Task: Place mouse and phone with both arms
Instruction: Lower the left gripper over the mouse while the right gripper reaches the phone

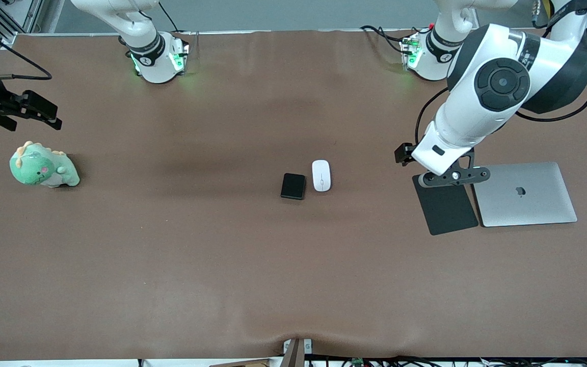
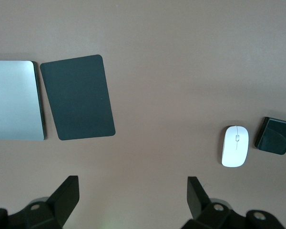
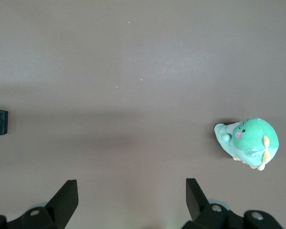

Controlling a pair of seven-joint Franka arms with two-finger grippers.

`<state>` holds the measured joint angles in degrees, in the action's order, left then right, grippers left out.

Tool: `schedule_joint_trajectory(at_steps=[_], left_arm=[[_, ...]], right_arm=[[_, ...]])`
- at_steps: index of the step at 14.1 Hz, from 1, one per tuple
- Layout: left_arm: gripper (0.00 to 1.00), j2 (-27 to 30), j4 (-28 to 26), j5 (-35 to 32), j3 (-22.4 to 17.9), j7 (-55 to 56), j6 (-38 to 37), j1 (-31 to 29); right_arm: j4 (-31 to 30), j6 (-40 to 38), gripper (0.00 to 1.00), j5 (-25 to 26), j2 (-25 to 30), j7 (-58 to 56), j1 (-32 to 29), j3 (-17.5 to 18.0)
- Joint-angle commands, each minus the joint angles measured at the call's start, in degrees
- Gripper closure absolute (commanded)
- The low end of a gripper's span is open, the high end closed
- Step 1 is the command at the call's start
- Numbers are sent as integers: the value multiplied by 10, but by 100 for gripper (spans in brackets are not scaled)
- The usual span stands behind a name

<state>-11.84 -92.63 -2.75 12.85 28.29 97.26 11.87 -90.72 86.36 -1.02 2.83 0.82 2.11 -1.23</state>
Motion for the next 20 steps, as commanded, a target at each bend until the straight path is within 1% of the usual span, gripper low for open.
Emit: schedule_joint_trajectory(at_steps=[1, 5, 8, 10, 12, 14, 18, 20], left_arm=[[0, -5, -1, -10, 0, 7, 13, -2], [0, -30, -1, -10, 0, 37, 46, 1], [0, -38, -1, -11, 0, 40, 55, 3], [0, -40, -2, -11, 1, 40, 55, 3], [0, -48, -3, -11, 1, 40, 57, 12], [0, -55, -14, -11, 1, 47, 79, 21], [0, -63, -66, -10, 1, 86, 150, 46], [0, -82, -70, -11, 1, 119, 166, 62]], right_arm=[[-2, 6, 0, -5, 2, 2, -4, 1], [-2, 4, 0, -5, -7, 1, -4, 1], [-4, -1, 0, -6, -21, 1, 20, 3], [-2, 11, 0, -6, -27, 1, 35, 3], [-3, 39, 0, -6, -30, 1, 38, 3], [-2, 43, 0, -7, -32, 1, 39, 3], [0, 50, 0, -7, -46, 1, 42, 3], [-1, 50, 0, -7, -56, 4, 42, 3]])
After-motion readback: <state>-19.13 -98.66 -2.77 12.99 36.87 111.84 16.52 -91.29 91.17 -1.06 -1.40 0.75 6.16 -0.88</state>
